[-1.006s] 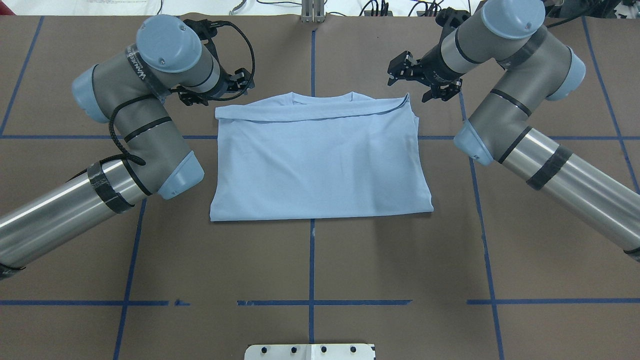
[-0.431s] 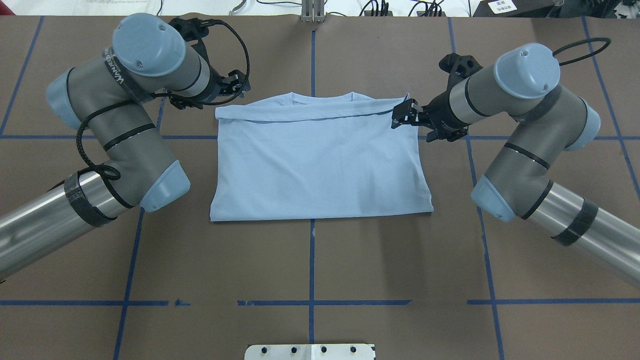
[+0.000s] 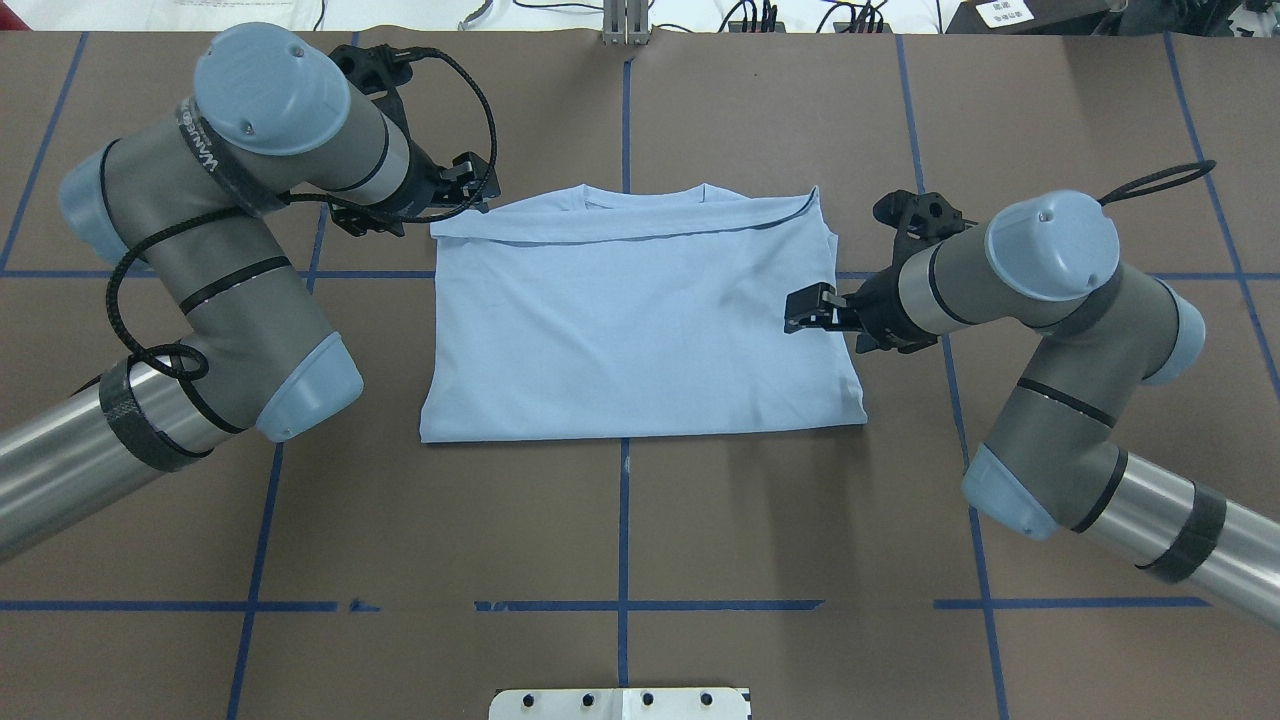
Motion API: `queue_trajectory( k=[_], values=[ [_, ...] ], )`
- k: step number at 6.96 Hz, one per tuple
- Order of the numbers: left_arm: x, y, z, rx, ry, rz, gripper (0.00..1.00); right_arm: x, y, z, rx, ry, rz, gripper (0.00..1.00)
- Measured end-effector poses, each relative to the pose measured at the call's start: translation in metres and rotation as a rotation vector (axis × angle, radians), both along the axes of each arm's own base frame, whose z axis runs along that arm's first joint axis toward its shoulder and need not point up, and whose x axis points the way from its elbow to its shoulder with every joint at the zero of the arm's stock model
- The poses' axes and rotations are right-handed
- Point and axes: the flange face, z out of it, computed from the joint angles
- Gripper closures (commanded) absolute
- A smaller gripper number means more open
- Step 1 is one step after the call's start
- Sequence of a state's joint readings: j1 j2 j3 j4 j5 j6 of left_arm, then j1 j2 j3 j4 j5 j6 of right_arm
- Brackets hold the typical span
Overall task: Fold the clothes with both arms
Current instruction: 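Lower the right gripper to the folded shirt's side edge while the left holds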
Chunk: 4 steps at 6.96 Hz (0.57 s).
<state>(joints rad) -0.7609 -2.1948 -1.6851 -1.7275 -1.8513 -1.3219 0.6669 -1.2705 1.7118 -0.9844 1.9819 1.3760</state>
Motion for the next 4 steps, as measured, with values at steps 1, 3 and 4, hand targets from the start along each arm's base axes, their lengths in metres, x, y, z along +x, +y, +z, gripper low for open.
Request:
queue_trajectory(
  k=[1,3,4],
  values=[
    [-0.001,0.001,-0.001,-0.001,0.001,0.003,0.00,-0.004,0.013,0.011,-0.004,0.017,-0.012,0.00],
    [-0.002,0.002,-0.003,0.000,0.005,0.004,0.00,-0.005,0.025,0.031,-0.022,0.046,-0.024,0.02],
    [-0.002,0.003,-0.004,0.001,0.006,0.004,0.00,-0.006,0.028,0.035,-0.027,0.053,-0.030,0.08]
  ],
)
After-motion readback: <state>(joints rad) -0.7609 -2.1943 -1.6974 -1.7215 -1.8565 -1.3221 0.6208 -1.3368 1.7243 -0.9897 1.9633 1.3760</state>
